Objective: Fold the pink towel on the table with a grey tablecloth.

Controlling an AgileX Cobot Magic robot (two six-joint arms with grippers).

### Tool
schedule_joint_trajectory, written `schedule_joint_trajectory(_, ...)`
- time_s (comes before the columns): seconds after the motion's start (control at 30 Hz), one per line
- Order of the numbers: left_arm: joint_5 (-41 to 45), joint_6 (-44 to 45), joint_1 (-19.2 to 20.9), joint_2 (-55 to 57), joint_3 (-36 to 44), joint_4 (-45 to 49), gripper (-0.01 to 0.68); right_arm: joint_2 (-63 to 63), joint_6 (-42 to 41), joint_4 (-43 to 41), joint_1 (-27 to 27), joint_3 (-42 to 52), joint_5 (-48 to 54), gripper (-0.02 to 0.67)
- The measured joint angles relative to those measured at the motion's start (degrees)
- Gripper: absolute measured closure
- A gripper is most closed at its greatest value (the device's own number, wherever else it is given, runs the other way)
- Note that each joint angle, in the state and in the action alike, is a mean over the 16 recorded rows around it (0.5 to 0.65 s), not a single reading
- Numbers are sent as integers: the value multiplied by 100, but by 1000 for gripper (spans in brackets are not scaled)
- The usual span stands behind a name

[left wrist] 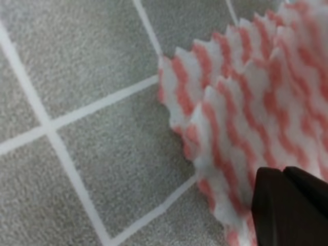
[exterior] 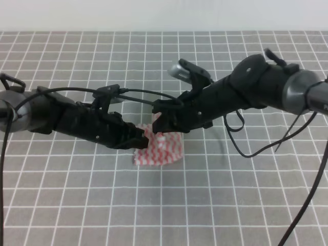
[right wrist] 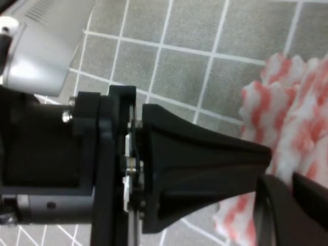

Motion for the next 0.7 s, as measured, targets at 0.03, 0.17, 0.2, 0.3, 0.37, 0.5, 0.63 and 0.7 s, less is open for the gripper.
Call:
schedule_joint_trajectory(0.03, 8, 9, 1, 0, 0, -5, 676, 44, 2, 10, 22, -38, 12, 662)
schedule_joint_trajectory(0.17, 54, 40, 23, -7, 0, -18, 677, 188, -2, 20, 75, -146, 43, 662)
schedule_joint_trajectory(0.2, 64, 45, 37, -15, 0, -8, 677, 219, -4, 20, 82, -165, 48, 662)
schedule_joint_trajectory(0.3, 91, 39, 96, -51, 0, 36, 677, 286, -8, 21, 99, -203, 53, 662)
schedule_joint_trajectory(0.37, 106, 32, 140, -79, 0, 69, 676, 321, -9, 24, 104, -222, 50, 662)
schedule_joint_trajectory(0.5, 144, 14, 227, -131, 0, 138, 677, 352, -15, 25, 107, -229, 31, 662)
schedule_joint_trajectory(0.63, 166, -5, 306, -183, 0, 201, 676, 358, -20, 20, 108, -229, 11, 662)
schedule_joint_trajectory(0.7, 168, -15, 333, -202, 0, 218, 676, 365, -20, 17, 107, -229, -2, 662)
